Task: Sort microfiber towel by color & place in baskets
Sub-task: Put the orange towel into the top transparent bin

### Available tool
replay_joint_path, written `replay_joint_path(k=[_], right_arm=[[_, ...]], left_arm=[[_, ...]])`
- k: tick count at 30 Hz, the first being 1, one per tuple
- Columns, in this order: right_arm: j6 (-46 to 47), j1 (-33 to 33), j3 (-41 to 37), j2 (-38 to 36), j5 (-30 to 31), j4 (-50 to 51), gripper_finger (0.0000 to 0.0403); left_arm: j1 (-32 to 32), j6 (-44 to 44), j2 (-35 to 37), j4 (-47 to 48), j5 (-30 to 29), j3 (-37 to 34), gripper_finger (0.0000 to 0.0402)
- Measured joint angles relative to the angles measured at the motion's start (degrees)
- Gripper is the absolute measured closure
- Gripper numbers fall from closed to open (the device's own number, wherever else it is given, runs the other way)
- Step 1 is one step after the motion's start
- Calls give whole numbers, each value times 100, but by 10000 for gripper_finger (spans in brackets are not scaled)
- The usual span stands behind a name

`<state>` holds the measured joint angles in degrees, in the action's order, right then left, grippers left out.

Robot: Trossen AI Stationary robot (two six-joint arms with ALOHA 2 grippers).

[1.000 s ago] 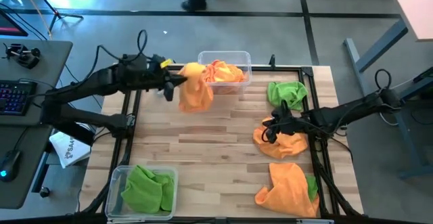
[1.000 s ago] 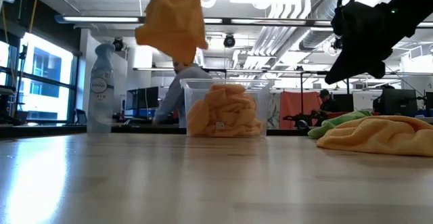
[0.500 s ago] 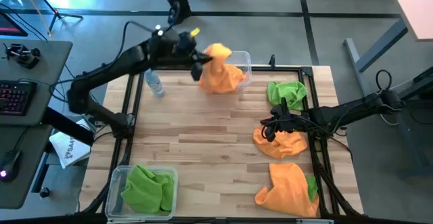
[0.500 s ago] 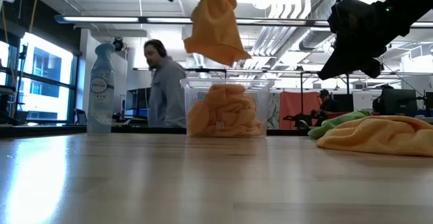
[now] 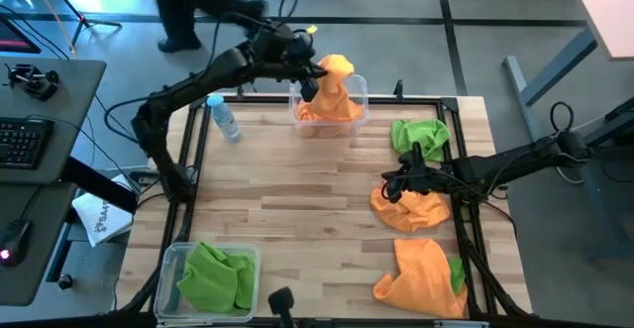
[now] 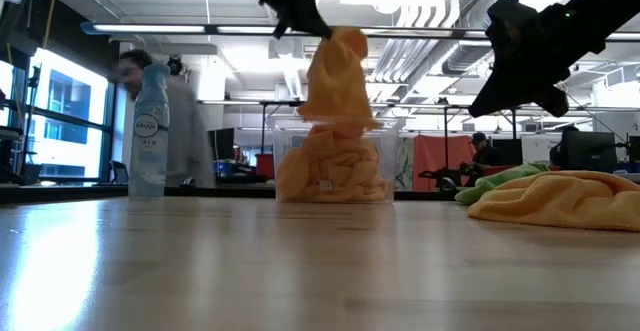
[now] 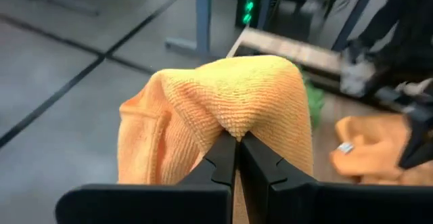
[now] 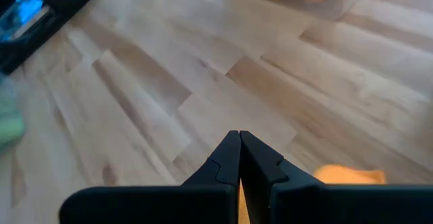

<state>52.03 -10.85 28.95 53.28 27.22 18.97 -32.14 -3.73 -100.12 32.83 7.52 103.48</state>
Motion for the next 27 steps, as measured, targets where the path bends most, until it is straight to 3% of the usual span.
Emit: replay_joint_path(k=[13, 22, 27], right_arm=[[285, 126, 0, 0, 494, -1, 403], [516, 500, 0, 0, 509, -1, 403], [660, 609, 0, 0, 505, -1, 403]], left_arm=[[-26, -16, -1277, 740, -36, 7, 401], [-33, 1417, -2001, 689, 4, 7, 400], [-52, 1557, -2261, 713, 146, 7, 371]])
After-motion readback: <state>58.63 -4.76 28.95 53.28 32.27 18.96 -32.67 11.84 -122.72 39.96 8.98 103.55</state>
